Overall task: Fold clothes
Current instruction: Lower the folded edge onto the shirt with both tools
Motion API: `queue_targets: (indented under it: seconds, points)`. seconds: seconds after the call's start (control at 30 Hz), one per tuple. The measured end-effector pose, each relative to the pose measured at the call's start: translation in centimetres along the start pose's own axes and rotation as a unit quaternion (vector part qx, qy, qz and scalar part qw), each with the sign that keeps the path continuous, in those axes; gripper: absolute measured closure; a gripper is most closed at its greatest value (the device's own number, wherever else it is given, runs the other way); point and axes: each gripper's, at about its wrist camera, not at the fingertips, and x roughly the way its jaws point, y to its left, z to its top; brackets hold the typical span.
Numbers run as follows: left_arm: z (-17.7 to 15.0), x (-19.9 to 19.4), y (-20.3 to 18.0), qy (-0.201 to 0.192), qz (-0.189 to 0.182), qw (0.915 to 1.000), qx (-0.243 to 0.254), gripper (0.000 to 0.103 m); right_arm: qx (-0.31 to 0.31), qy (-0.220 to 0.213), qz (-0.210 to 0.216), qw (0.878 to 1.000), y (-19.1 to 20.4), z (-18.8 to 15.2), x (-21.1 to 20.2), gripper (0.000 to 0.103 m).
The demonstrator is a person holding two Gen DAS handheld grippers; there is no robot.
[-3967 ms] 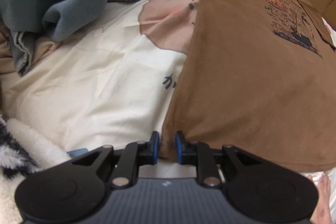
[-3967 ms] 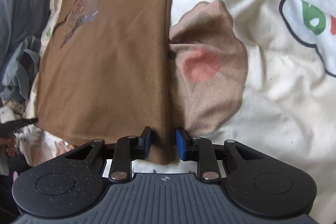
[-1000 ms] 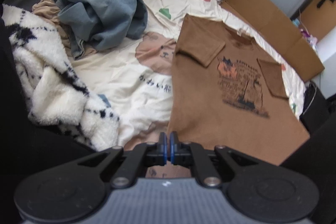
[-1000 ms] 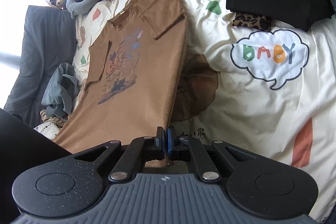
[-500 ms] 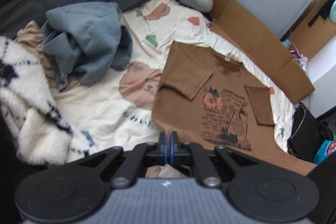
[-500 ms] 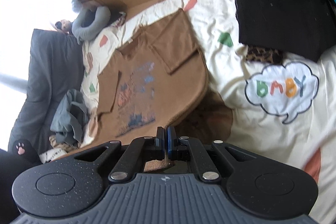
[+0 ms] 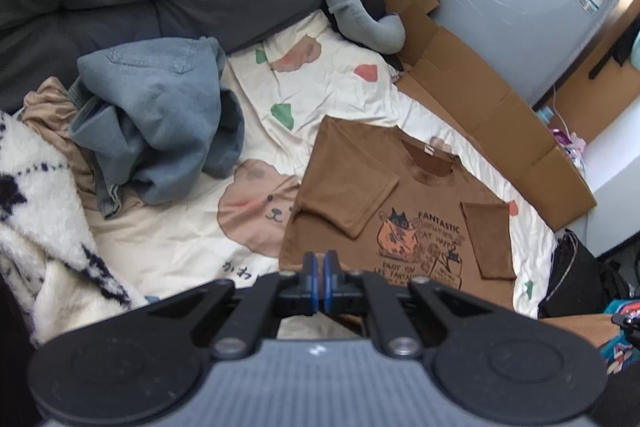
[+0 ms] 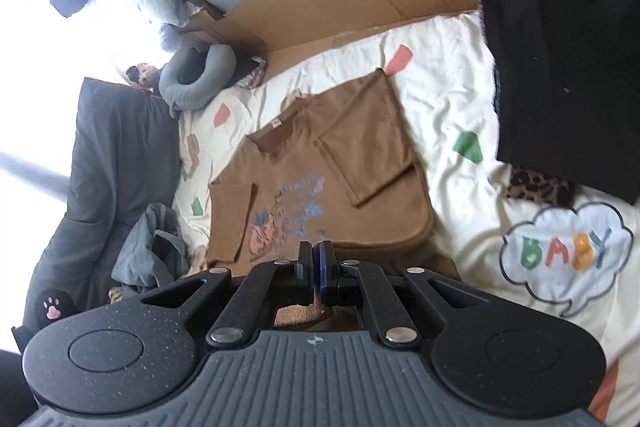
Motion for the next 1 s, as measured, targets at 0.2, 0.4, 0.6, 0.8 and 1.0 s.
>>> queue_targets:
  seconds: [0.2, 0.4, 0.6, 0.8, 1.0]
  points:
    - [1.9, 0.1, -1.0, -0.012, 0.001, 0.9999, 0.002, 0.1, -0.003, -0.005, 0.013, 1.0, 0.8, 1.5, 1.4, 0.103]
    - [3.7, 1.4, -1.6, -0.014, -0.007, 0.9999, -0.001, 0.1, 0.0, -0.002, 0.013, 1.0, 1.2, 2.6, 2.7, 0.103]
    - [5.8, 4.0, -1.5, -0.008, -0.012, 0.9998, -0.016, 0.1, 0.009, 0.0, 0.006, 1.0, 1.1, 4.0, 4.5, 0.103]
    - [7.5, 7.9, -0.9, -0.002, -0.01, 0.9996, -0.027, 0.1, 0.001, 0.005, -0.009, 1.0, 0.7, 5.7, 7.2, 0.103]
    - [9.3, 11.9, -0.3, -0.005, -0.014, 0.9994, -0.032, 0.1, -0.002, -0.004, -0.018, 1.0, -0.1, 7.7, 10.6, 0.103]
